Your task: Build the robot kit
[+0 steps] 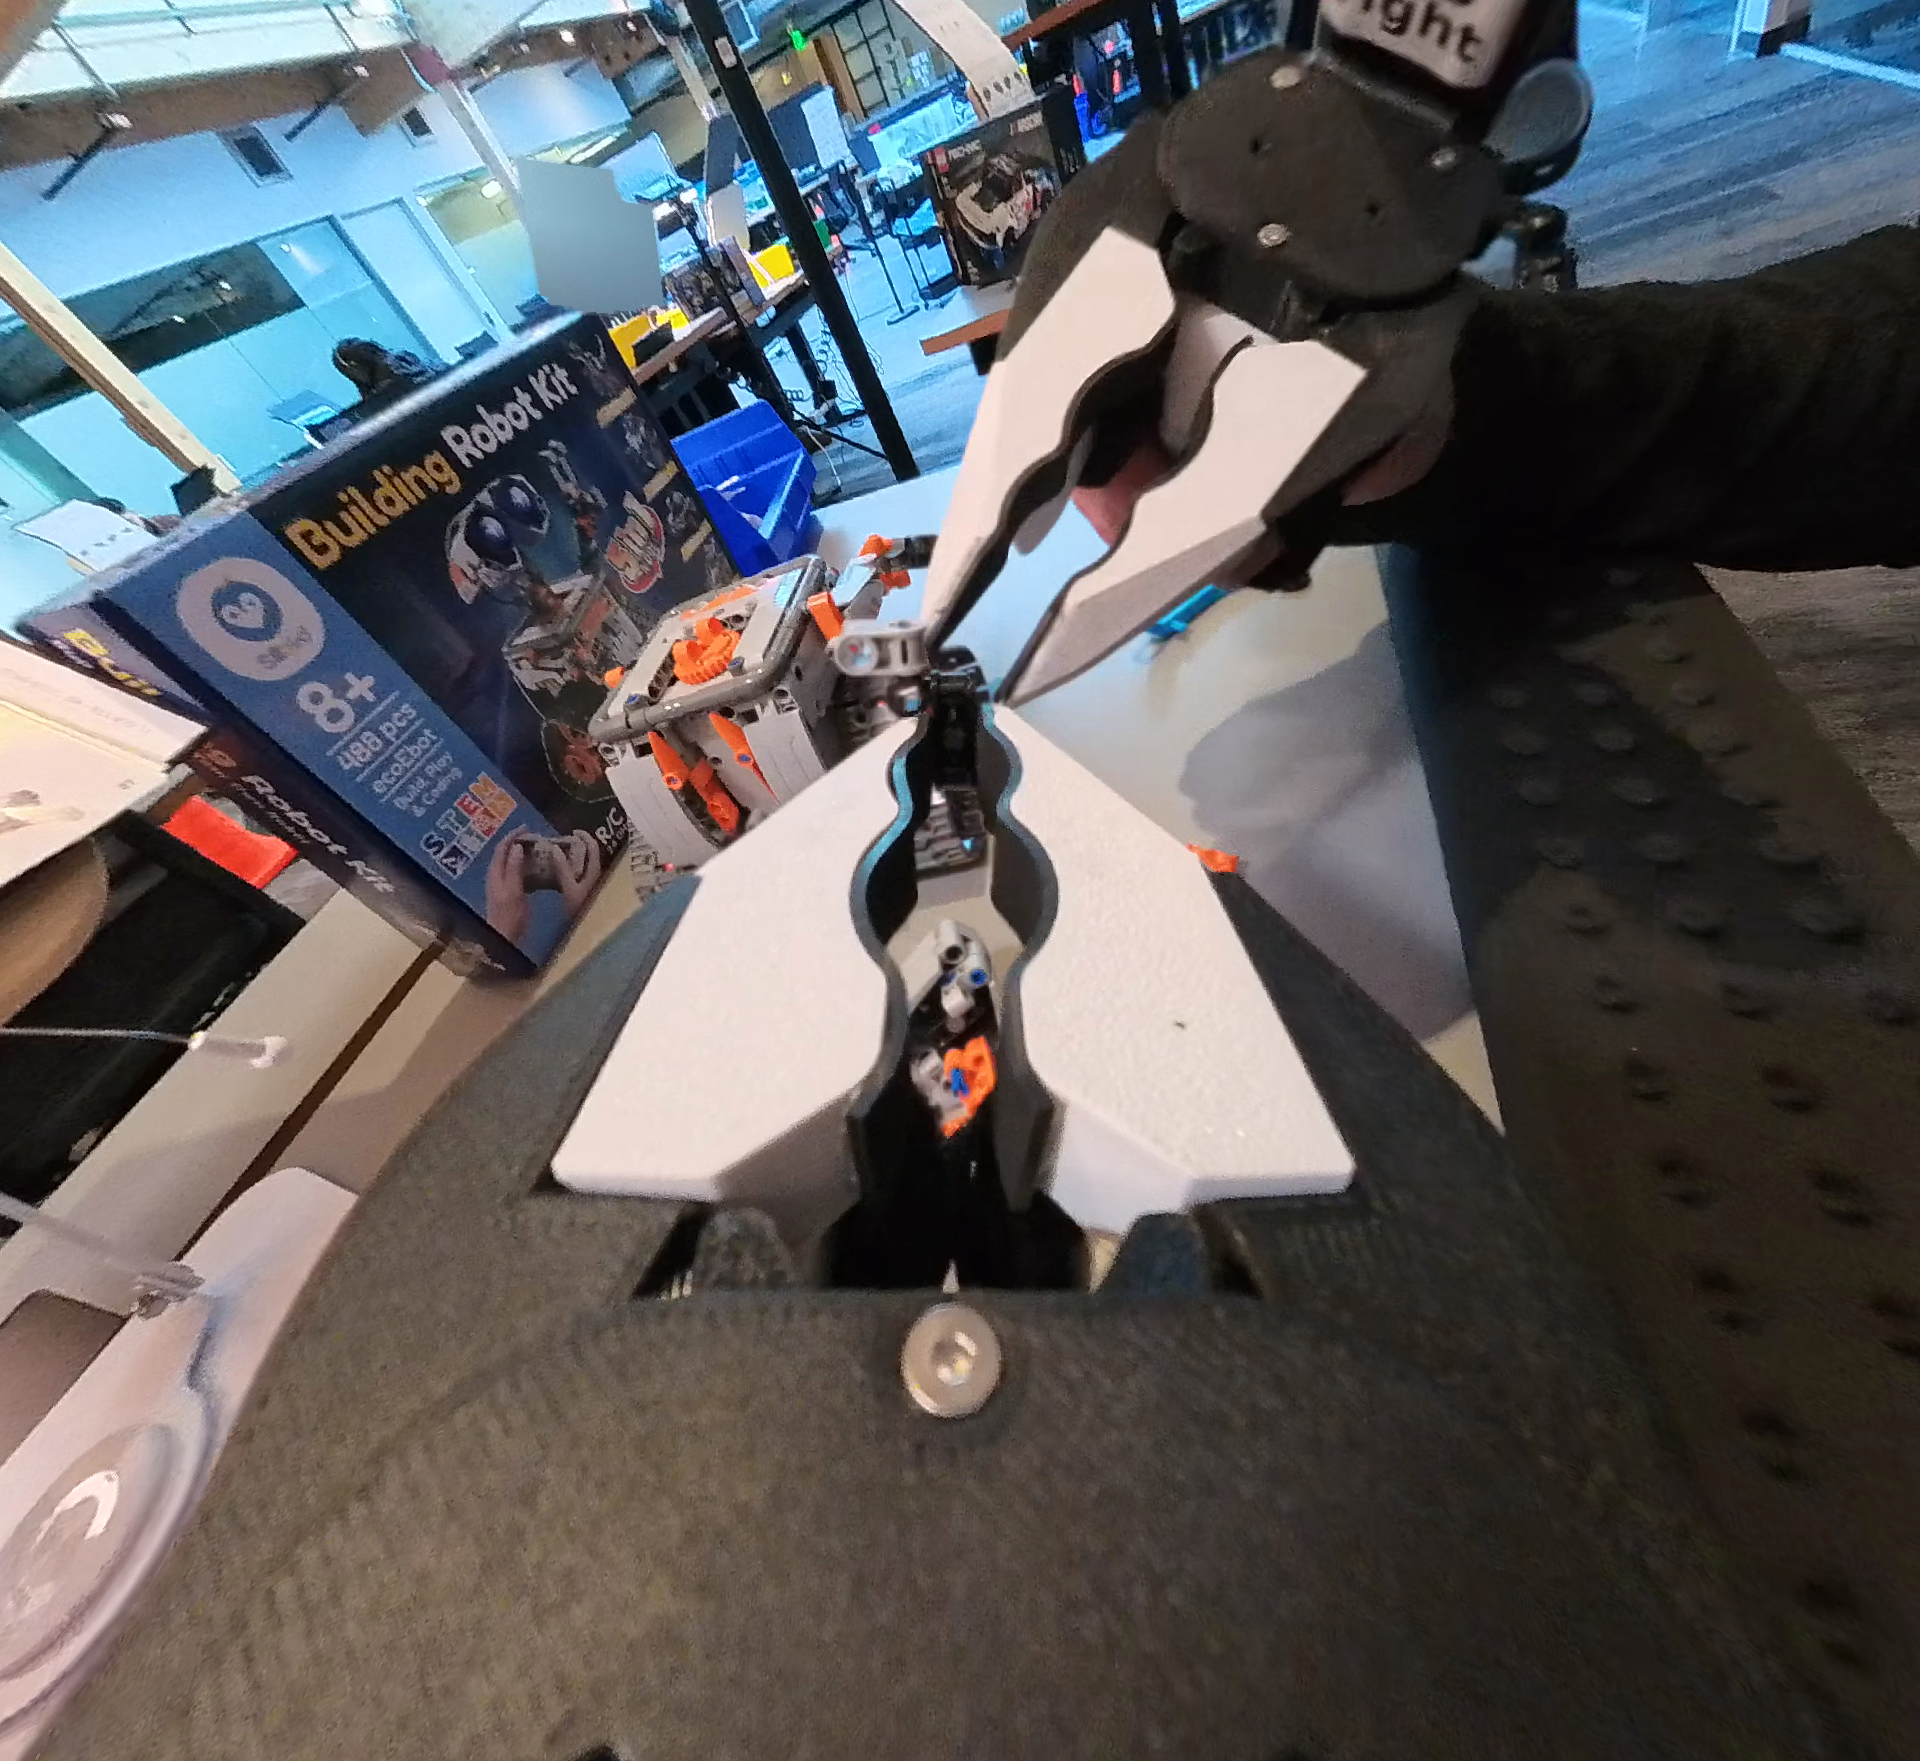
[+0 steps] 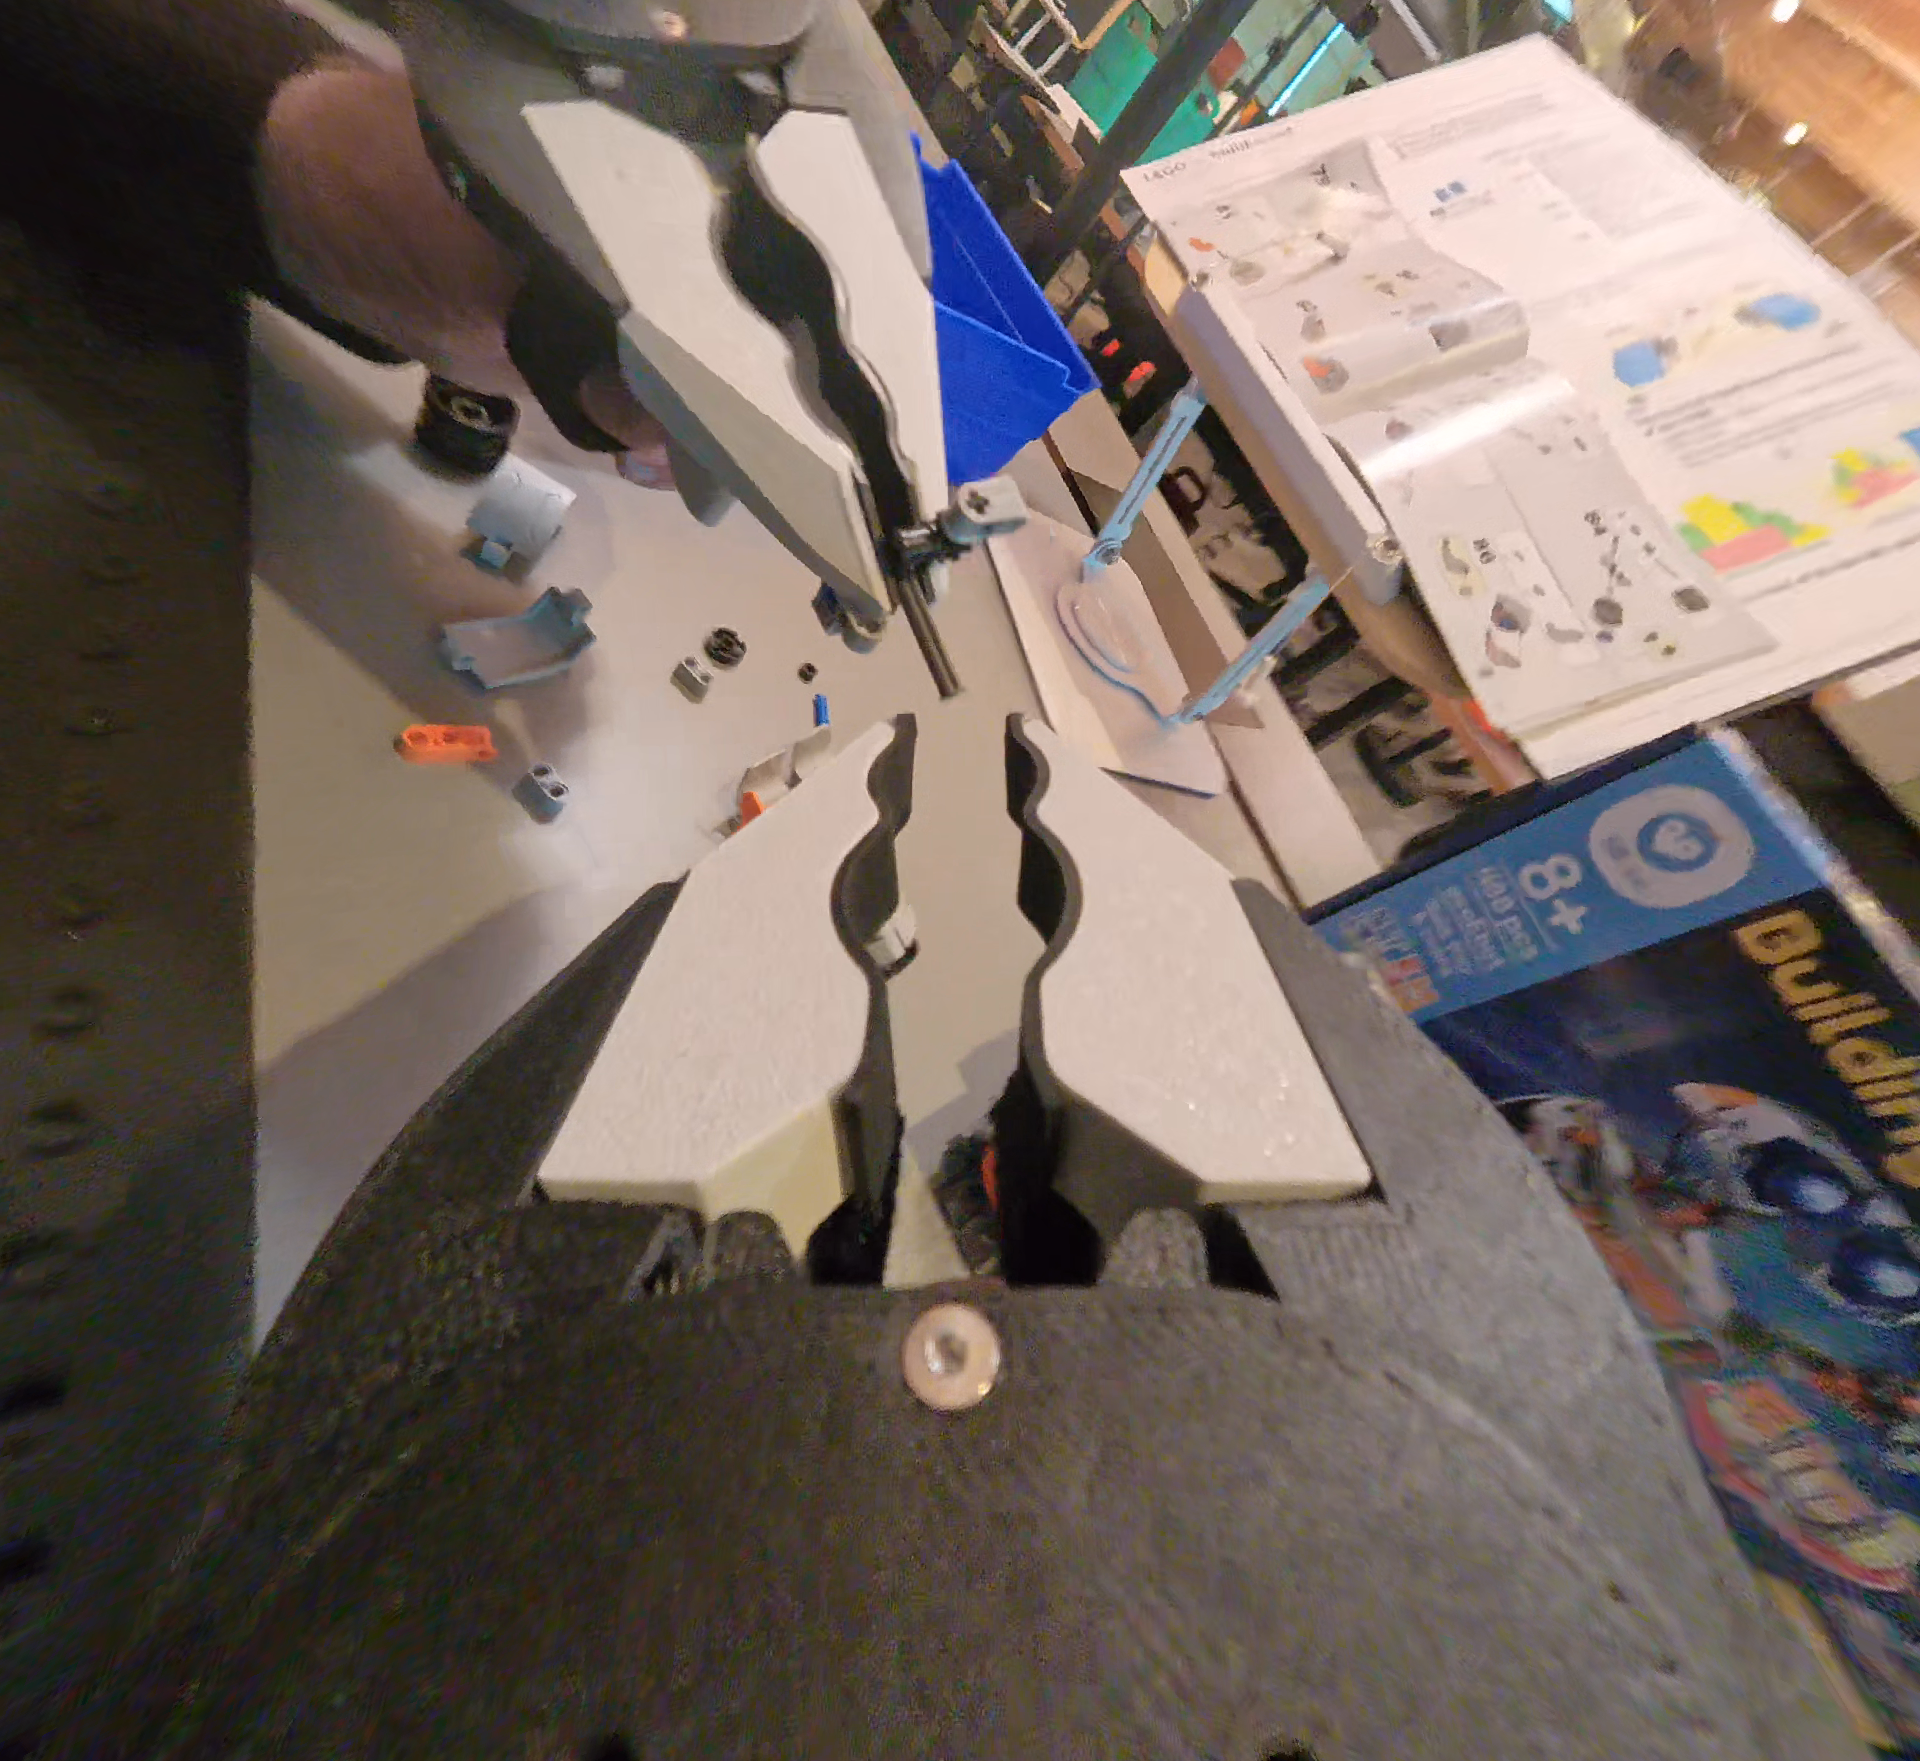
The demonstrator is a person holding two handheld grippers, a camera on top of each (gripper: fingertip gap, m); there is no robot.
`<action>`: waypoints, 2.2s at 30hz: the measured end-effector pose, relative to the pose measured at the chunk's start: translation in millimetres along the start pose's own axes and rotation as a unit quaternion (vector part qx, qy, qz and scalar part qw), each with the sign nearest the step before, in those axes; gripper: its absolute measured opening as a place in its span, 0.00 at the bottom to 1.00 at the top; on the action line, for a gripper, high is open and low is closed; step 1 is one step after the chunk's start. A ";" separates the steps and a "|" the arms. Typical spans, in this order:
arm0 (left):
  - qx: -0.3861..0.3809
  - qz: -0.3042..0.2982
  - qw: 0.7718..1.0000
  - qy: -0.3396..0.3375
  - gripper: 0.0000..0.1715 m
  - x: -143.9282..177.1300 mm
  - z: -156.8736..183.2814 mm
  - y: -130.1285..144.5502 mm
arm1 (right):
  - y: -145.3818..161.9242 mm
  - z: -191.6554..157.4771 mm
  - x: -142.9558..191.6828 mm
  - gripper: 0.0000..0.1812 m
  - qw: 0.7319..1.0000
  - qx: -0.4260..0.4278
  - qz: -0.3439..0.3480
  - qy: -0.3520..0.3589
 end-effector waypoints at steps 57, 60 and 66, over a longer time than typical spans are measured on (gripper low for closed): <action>-0.279 -0.100 0.938 -0.178 0.03 -14.1 1.9 4.5 | -12.5 -3.7 -6.6 0.07 0.915 -0.349 0.130 -0.155; -0.275 -0.108 0.937 -0.184 0.03 -14.9 -0.5 6.2 | -10.7 -2.8 -7.8 0.07 0.920 -0.345 0.123 -0.142; -0.277 -0.112 0.934 -0.196 0.03 -14.3 -3.0 6.1 | -11.1 -1.5 -8.9 0.06 0.931 -0.329 0.109 -0.114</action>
Point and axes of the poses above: each gripper's, where its closed fingertips meet, x back along the fingers, y out of its underside, z = x × y across the jaws, the point moved 2 cm from there along x, back along the fingers, and after that the axes turned 9 degrees about x, right-handed, at the moved point
